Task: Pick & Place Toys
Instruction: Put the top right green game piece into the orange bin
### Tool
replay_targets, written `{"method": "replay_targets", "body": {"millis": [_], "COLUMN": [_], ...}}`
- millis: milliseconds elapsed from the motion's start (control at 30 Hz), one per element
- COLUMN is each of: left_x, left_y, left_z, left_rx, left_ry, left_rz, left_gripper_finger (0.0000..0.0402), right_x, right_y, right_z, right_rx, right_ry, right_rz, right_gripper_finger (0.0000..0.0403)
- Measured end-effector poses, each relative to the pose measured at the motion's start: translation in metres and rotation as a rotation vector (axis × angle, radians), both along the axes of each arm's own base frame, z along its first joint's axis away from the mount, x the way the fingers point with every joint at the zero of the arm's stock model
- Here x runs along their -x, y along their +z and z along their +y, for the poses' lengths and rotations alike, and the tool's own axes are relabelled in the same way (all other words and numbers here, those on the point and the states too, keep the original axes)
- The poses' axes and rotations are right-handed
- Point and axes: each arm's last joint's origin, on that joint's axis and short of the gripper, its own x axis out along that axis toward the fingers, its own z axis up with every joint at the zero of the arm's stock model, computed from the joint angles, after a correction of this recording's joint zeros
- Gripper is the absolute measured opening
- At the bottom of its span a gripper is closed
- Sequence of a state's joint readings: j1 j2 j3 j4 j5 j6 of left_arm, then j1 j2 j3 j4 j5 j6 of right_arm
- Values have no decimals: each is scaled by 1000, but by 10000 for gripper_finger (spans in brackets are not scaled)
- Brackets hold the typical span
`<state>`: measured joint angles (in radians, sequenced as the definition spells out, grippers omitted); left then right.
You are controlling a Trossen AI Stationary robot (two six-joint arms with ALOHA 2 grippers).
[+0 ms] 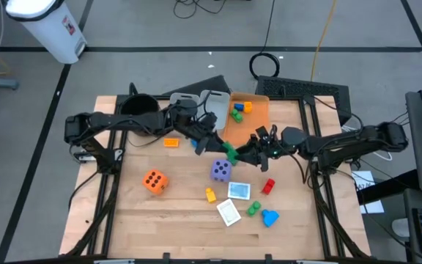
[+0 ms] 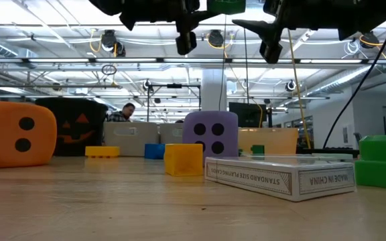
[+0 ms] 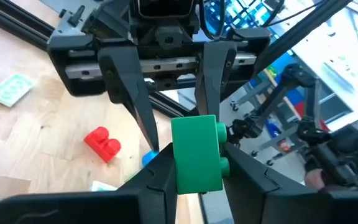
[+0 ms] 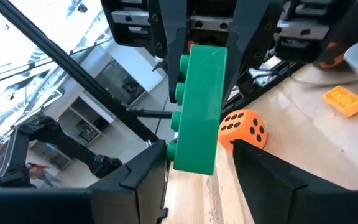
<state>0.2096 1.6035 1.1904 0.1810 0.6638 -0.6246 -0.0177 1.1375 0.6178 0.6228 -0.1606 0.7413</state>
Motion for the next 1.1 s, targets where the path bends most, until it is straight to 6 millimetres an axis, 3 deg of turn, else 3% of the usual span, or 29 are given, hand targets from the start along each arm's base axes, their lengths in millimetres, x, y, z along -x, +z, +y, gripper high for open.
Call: {"method": "replay_targets", "body": {"millis": [367, 600, 833, 933, 1100], "left_x": [8, 16, 24, 25, 26], "left_y": [2, 2, 6, 9, 12], "left_z": [31, 54, 76, 81, 83], "left_rx": [163, 390, 537, 567, 575], "left_ry": [28, 90, 135, 148, 149], "left_rz": [58, 156, 186, 164, 146], "left_gripper_finger": [97, 109, 96, 99, 117], "right_x": [28, 38, 15, 0, -20], "right_y": [26, 49, 80, 80, 72], "right_z": [-21, -19, -2, 4, 10], "right_rx": [161, 543, 1172, 1302, 1511], "right_ry": [-115, -327, -363, -315, -380], "right_rz": [-103, -128, 144, 221, 365], "right_gripper_finger": [198, 199, 199, 199, 199]}}
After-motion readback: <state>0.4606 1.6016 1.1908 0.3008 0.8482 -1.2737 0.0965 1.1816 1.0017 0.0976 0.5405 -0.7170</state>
